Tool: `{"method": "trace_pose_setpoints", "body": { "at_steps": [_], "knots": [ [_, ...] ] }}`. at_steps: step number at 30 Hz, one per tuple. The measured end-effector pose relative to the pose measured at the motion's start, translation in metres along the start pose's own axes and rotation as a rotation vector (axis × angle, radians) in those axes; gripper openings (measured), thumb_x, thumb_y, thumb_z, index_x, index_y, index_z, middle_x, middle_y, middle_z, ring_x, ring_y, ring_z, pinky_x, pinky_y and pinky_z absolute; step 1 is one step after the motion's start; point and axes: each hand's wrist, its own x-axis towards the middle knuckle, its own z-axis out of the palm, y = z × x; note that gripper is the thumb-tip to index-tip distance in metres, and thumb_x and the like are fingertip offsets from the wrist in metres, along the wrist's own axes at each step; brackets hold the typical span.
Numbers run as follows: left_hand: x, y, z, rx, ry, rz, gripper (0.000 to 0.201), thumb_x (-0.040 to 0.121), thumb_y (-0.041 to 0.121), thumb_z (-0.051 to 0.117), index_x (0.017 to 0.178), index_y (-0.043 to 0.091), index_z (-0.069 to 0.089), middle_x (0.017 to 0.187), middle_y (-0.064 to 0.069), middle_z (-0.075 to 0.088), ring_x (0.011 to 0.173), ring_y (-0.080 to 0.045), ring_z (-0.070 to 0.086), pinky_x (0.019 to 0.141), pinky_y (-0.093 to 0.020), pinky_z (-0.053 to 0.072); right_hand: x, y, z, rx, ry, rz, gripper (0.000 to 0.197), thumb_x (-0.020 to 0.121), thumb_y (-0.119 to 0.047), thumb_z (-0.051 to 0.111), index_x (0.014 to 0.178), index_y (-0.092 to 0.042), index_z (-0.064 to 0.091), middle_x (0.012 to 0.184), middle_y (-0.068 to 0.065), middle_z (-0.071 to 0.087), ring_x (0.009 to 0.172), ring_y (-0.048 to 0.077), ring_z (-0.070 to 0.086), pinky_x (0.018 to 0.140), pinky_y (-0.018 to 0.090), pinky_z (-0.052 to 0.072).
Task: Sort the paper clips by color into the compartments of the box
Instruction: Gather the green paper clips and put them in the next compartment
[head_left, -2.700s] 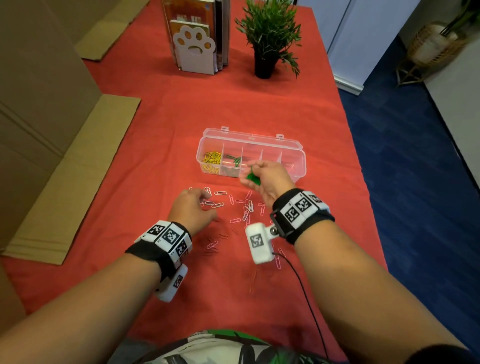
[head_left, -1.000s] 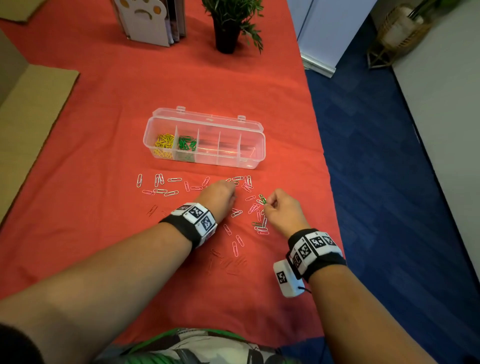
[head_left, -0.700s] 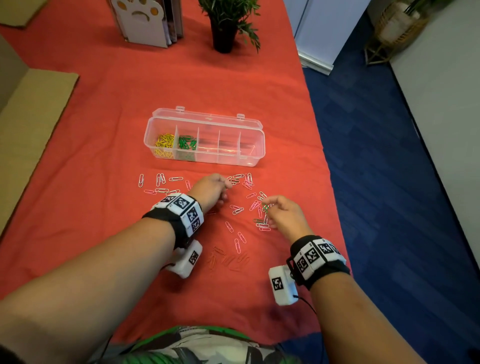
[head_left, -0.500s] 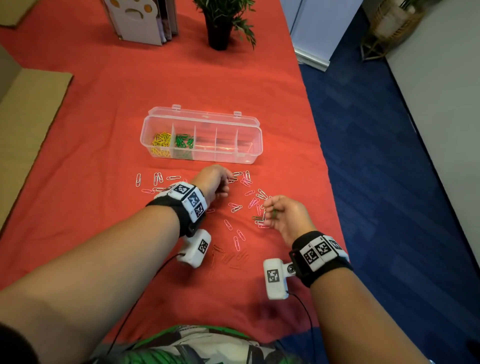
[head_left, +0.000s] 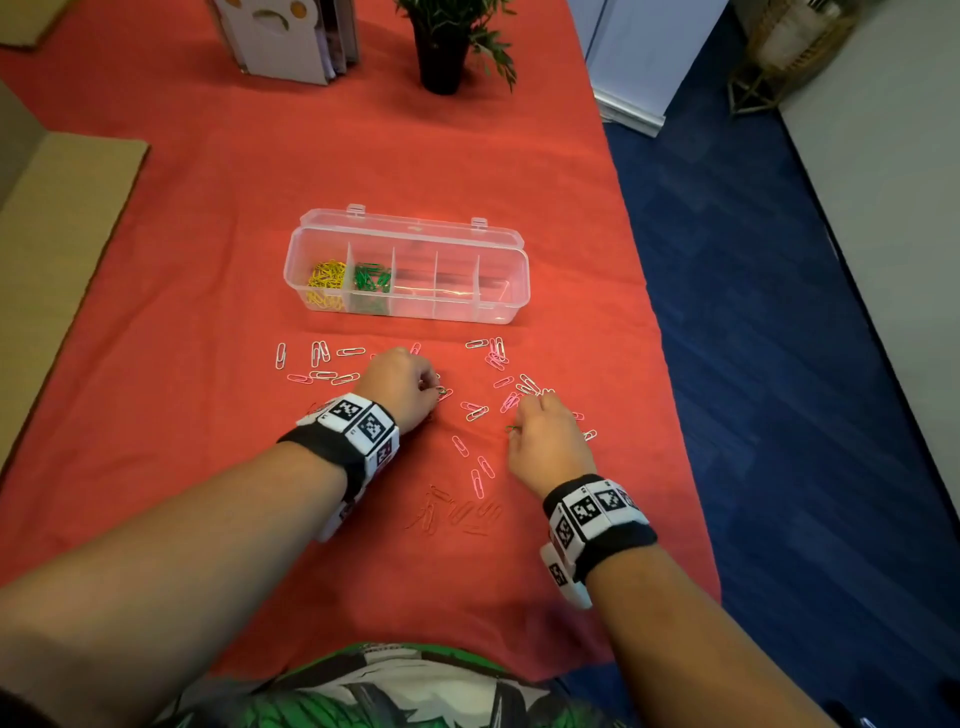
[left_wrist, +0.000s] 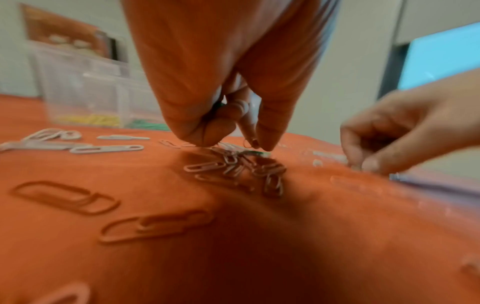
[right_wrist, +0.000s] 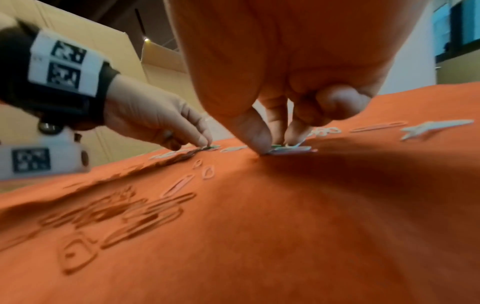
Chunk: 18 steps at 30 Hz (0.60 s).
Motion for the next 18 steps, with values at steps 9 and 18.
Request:
{"method": "trace_pose_setpoints", "body": {
  "at_steps": [9,18],
  "knots": [
    [-0.004,-0.010,-0.025,-0.067,0.181,-0.045,0.024,0.082,0.012,0.060,0.105,0.018,0.067,0.109,-0.012,0.060,0.091,-0.026,0.059,0.081,-0.029,0.044,0.017,-0.017,-0.012,0.202,-0.068,0.072,0.015,0.082,-0.004,0.047,0.083,-0.010,0.061,0.098,0.011,0.053,0.098,0.029,0.055,0.085,0.029,0.043],
    [0.001,-0.003,0.002,0.177,-0.067,0.119,0.024,0.085,0.024,0.059,0.107,0.018,0.067,0.108,-0.010,0.056,0.102,-0.028,0.057,0.087,-0.035,0.048,0.008,-0.010,-0.010,-0.025,-0.082,-0.056,0.017,0.085,-0.019,0.055,0.096,-0.008,0.060,0.103,0.010,0.054,0.099,0.029,0.055,0.081,0.034,0.047]
  ]
}}
